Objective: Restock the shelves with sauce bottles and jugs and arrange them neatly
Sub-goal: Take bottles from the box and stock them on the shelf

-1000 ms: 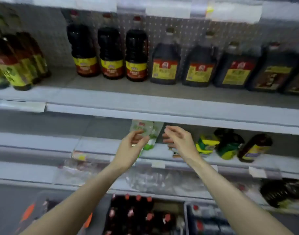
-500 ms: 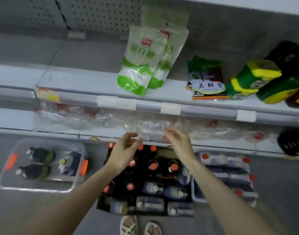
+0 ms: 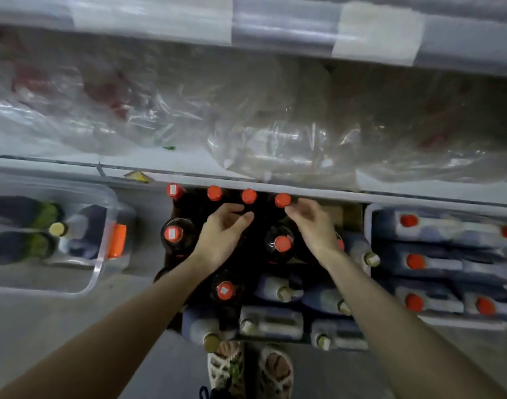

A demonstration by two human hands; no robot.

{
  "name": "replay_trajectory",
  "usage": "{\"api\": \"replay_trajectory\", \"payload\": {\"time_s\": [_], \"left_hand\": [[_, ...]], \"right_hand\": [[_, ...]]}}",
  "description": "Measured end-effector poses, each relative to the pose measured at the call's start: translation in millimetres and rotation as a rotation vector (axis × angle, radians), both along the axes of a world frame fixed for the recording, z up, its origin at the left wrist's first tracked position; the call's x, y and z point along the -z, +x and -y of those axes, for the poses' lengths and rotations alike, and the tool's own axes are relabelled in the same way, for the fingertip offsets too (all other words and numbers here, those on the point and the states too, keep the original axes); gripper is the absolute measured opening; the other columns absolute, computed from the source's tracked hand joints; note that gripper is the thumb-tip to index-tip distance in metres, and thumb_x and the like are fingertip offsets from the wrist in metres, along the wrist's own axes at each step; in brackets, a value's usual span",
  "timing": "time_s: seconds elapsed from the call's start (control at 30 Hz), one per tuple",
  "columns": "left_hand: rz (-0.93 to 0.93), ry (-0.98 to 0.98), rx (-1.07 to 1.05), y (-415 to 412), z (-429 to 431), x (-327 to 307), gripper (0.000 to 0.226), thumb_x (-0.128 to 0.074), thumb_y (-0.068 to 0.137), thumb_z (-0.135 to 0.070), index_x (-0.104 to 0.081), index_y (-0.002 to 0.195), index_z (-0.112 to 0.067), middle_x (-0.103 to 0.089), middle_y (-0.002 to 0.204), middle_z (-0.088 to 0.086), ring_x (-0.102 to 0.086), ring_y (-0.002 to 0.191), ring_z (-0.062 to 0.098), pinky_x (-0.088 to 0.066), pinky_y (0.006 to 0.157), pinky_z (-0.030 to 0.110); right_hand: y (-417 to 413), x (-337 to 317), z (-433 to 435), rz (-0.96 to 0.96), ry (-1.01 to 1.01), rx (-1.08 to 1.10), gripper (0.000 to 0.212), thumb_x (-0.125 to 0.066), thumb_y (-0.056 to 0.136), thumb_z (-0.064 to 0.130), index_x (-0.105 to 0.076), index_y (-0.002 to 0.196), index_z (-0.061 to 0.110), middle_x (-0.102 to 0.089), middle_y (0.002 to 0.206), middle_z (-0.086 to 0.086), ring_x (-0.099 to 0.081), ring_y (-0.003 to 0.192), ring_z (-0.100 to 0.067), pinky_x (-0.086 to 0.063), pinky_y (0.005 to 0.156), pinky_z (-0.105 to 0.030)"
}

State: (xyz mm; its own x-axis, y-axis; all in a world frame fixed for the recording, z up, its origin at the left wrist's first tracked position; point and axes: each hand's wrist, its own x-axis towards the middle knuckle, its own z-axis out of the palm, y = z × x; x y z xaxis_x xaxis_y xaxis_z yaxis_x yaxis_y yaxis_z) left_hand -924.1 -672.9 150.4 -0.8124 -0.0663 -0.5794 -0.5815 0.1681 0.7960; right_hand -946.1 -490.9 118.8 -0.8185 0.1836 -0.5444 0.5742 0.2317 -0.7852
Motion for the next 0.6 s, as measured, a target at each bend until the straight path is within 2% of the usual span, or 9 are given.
{"api": "replay_trajectory", "payload": {"time_s": [0.17, 0.2, 0.27, 0.37, 0.47, 0.6], "left_hand": [[-0.029, -0.001, -0.014, -10.2, -7.9, 58.7, 0.025, -0.064, 0.090, -0.030, -0.061, 0.112, -0.017, -0.066, 0.080, -0.004, -0.060, 0.069, 0.008, -0.044, 0.068, 0.027], [-0.044, 0.005, -0.024, -12.1, -8.6, 68.0, 0.024, -0.064, 0.090, -0.030, -0.061, 0.111, -0.018, -0.067, 0.081, -0.005, -0.062, 0.072, 0.009, -0.046, 0.070, 0.028], [-0.069, 0.017, -0.042, -14.3, -9.5, 79.7, 0.019, -0.064, 0.090, -0.030, -0.062, 0.108, -0.023, -0.069, 0.085, -0.004, -0.066, 0.082, 0.010, -0.050, 0.072, 0.028], [-0.104, 0.027, -0.048, -14.7, -7.1, 86.5, 0.013, -0.063, 0.091, -0.029, -0.061, 0.104, -0.025, -0.068, 0.088, -0.003, -0.065, 0.084, 0.009, -0.049, 0.065, 0.023], [-0.111, 0.030, -0.052, -13.9, -1.7, 88.5, 0.012, -0.062, 0.092, -0.027, -0.060, 0.104, -0.024, -0.067, 0.091, -0.002, -0.065, 0.084, 0.010, -0.050, 0.065, 0.023], [-0.096, 0.003, -0.024, -13.0, 0.5, 79.2, 0.019, -0.061, 0.092, -0.030, -0.059, 0.109, -0.021, -0.066, 0.093, 0.000, -0.065, 0.089, 0.015, -0.054, 0.070, 0.030]], "right_hand": [[-15.0, 61.2, -3.9, -0.068, -0.006, -0.068, 0.030, -0.072, 0.085, 0.011, -0.055, 0.108, 0.021, -0.060, 0.094, 0.016, -0.057, 0.088, 0.004, -0.043, 0.077, -0.004], [-17.7, 73.0, -5.5, -0.073, 0.004, -0.096, 0.032, -0.073, 0.084, 0.011, -0.057, 0.110, 0.019, -0.062, 0.097, 0.013, -0.058, 0.090, 0.002, -0.044, 0.079, -0.005], [-21.3, 93.6, -8.3, -0.083, 0.029, -0.131, 0.036, -0.077, 0.080, 0.011, -0.061, 0.112, 0.017, -0.066, 0.102, 0.005, -0.062, 0.097, -0.009, -0.047, 0.087, -0.015], [-24.3, 111.3, -7.2, -0.086, 0.047, -0.152, 0.031, -0.077, 0.079, 0.009, -0.061, 0.104, 0.019, -0.066, 0.098, 0.003, -0.061, 0.097, -0.015, -0.047, 0.090, -0.026], [-24.2, 119.0, -2.3, -0.116, 0.061, -0.139, 0.024, -0.076, 0.081, 0.009, -0.062, 0.097, 0.020, -0.065, 0.091, 0.004, -0.061, 0.093, -0.017, -0.046, 0.088, -0.027], [-24.7, 114.8, -3.0, -0.154, 0.084, -0.105, 0.022, -0.076, 0.080, 0.009, -0.063, 0.095, 0.020, -0.065, 0.088, 0.003, -0.060, 0.089, -0.015, -0.044, 0.083, -0.024]]}}
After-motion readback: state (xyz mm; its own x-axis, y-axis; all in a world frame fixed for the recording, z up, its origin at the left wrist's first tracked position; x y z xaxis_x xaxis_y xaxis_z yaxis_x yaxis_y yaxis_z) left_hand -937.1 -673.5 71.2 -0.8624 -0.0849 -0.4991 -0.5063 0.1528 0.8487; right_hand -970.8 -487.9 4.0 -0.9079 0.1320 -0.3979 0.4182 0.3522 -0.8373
